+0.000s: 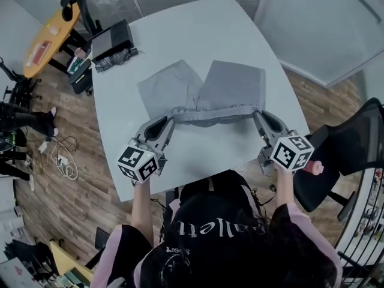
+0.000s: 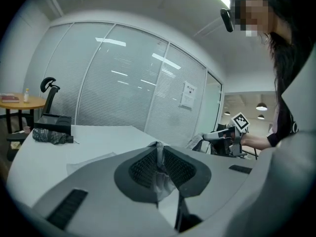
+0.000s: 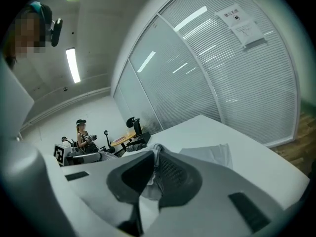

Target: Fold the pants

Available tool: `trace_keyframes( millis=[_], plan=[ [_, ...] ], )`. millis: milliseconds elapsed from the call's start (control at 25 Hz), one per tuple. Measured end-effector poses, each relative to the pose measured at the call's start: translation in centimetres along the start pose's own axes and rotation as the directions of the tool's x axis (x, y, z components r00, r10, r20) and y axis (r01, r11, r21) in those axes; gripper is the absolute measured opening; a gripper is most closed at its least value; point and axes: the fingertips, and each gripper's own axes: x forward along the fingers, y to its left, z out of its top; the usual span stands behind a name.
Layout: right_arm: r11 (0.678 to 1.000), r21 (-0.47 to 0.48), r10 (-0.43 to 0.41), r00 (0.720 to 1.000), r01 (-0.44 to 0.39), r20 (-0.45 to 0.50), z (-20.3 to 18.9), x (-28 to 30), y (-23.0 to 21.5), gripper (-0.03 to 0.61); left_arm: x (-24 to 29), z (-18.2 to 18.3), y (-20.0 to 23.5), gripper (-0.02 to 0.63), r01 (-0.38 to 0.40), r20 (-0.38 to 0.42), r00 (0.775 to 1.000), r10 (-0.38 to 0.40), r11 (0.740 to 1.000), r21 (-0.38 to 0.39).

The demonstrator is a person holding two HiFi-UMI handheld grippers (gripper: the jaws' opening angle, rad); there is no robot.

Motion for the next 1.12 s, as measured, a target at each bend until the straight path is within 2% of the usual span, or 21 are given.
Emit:
trace_keyframes(
  millis=[120,280,560,720,840,1120],
  plan=[
    [1.000,-0.019,0.019,1.000,-0.019,-0.017,1.3,2.3,-1.2,0.043,2.1,1.0,1.6,0.061,-0.017,-0.017,1.000,0.017,0.999,0.040],
    [0.999,-0.028,0.041,0.998,-0.042,-0.040,2.9,6.2,-3.3,0.043,5.5,2.0,5.0,0.060,-0.056,-0.024,0.998,0.057,0.998,0.043],
    [0.996,0.050,0.079,0.990,-0.073,-0.114,4.2,15.0,-8.0,0.043,12.1,0.6,11.4,0.061,-0.101,-0.121,0.986,0.112,0.990,0.094],
    [0.997,0.048,0.071,0.983,-0.063,-0.172,3.7,19.3,-10.8,0.043,15.4,-0.8,14.3,0.061,-0.115,-0.205,0.969,0.140,0.985,0.129],
    [0.998,0.055,0.048,0.973,-0.037,-0.227,2.1,21.6,-12.8,0.043,17.1,-2.6,15.7,0.061,-0.126,-0.263,0.952,0.156,0.984,0.128],
    [0.995,0.095,0.013,0.932,0.023,-0.363,-4.1,23.5,-16.1,0.043,18.3,-8.8,17.2,0.061,-0.158,-0.407,0.898,0.170,0.985,0.063]
  ],
)
